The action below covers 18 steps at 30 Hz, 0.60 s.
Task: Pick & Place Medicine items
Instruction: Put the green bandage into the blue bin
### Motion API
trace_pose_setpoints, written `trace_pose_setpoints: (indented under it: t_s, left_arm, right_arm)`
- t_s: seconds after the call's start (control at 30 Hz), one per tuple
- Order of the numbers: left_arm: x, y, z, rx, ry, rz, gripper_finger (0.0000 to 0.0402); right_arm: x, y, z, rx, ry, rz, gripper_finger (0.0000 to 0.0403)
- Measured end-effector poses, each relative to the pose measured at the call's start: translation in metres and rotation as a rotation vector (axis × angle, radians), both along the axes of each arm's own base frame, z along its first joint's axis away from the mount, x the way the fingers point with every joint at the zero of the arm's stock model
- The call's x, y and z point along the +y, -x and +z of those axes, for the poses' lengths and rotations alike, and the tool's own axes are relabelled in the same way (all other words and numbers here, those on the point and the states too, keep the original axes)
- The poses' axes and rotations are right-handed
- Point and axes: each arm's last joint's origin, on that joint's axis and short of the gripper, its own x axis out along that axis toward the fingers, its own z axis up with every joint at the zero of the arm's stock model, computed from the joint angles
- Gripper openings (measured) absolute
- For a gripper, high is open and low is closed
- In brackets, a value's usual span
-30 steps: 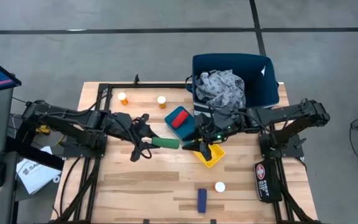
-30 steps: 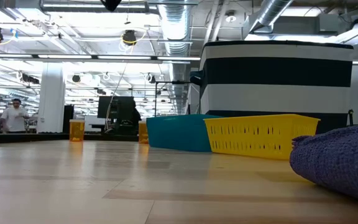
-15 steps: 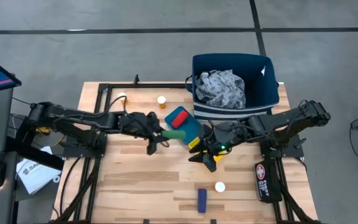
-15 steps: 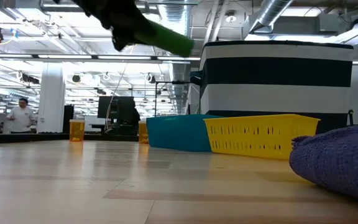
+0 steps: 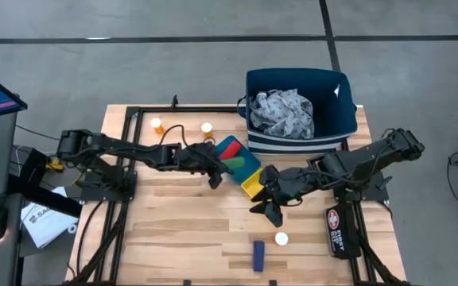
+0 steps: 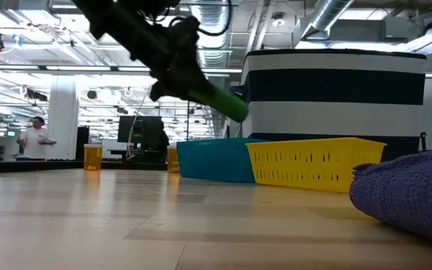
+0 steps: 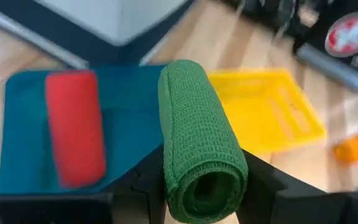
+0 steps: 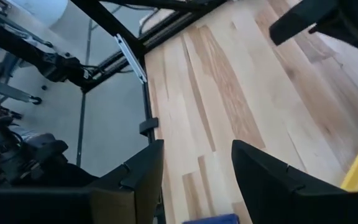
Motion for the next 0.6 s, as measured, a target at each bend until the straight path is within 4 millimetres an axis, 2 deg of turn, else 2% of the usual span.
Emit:
trace_pose_setpoints:
  t_s: [0.2,0.6]
  left_arm:
    - [0.011,-0.006,-0.016,0.025,0.041,0.064,0.0132]
    - [0.021,-0.014,-0.03,0.029,0.069,0.081,0.0141]
  right_arm:
    - [0.0,0.002,-0.003,0.035,0.016,0.0,0.0189]
    - [-0.004,0.003,-0.005,0.057,0.041,0.004,0.0189]
